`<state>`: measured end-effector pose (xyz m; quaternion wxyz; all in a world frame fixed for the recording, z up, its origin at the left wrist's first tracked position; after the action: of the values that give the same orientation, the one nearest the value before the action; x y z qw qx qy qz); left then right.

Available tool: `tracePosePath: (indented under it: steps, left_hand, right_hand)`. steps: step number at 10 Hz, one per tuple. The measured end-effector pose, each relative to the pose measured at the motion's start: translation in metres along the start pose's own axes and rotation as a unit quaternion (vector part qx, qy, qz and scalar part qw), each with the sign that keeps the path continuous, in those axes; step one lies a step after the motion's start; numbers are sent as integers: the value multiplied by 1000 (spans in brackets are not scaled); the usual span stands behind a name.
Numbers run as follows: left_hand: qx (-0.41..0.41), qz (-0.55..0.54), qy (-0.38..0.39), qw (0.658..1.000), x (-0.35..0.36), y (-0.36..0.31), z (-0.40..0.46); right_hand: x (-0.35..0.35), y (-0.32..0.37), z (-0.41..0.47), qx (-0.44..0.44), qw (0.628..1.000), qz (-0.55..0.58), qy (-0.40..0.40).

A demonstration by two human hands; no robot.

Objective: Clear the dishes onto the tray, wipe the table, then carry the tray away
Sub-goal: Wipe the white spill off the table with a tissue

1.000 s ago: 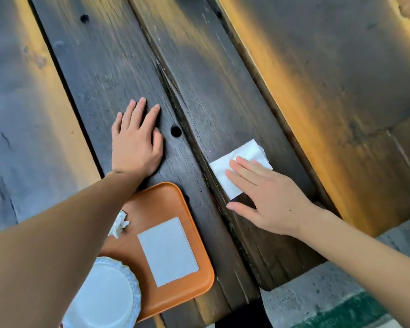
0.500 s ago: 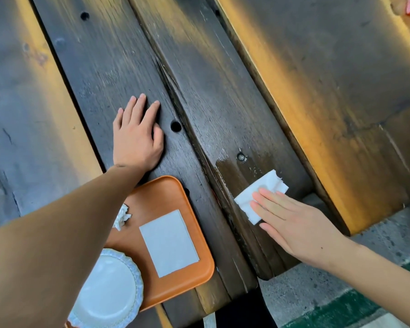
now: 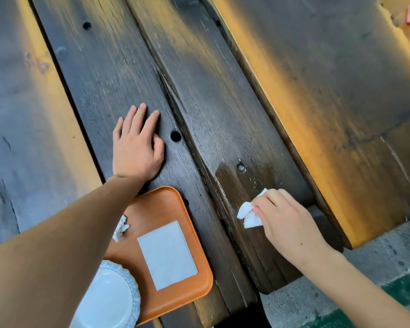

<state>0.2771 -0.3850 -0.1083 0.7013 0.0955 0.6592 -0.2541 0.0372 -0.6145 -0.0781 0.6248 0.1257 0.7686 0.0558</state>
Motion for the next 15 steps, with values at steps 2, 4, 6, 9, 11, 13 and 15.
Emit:
tracePosePath:
  steps: [2, 4, 6, 9, 11, 13, 15]
  left_hand:
    - [1, 3, -3, 1000, 0, -1, 0]
    - [2, -4, -11, 1000, -1, 0, 1]
    - [1, -9, -12, 1000, -1, -1, 0]
    - [3, -5, -8, 1000, -1, -1, -1]
    - [4, -5, -15, 1000, -1, -2, -1]
    - [2, -7, -11, 1000, -2, -1, -1]
    - [-3, -14, -10, 1000, 0, -1, 0]
  right_hand:
    - [-32, 14, 60, -50, 996, 59, -37]
    - [-30, 37, 126, -80, 993, 77, -49]
    - [-9, 26, 102, -157, 979, 128, -28]
    - [0, 8, -29, -206, 977, 49, 7]
    - [-21, 0, 16, -130, 981, 136, -45]
    - [-40, -9, 106, -47, 987, 117, -100]
    - [-24, -7, 89, -5, 992, 98, -80]
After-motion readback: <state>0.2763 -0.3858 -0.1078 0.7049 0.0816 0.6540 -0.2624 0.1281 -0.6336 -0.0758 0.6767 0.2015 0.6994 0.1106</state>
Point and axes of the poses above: each hand's wrist, its own z-axis towards the middle knuckle, its own x-axis out of the palm, y = z × x, the point moved 4 cm from there along z, towards the middle knuckle, and after that the axes turned 4 degrees about x, right-handed, at the moved point
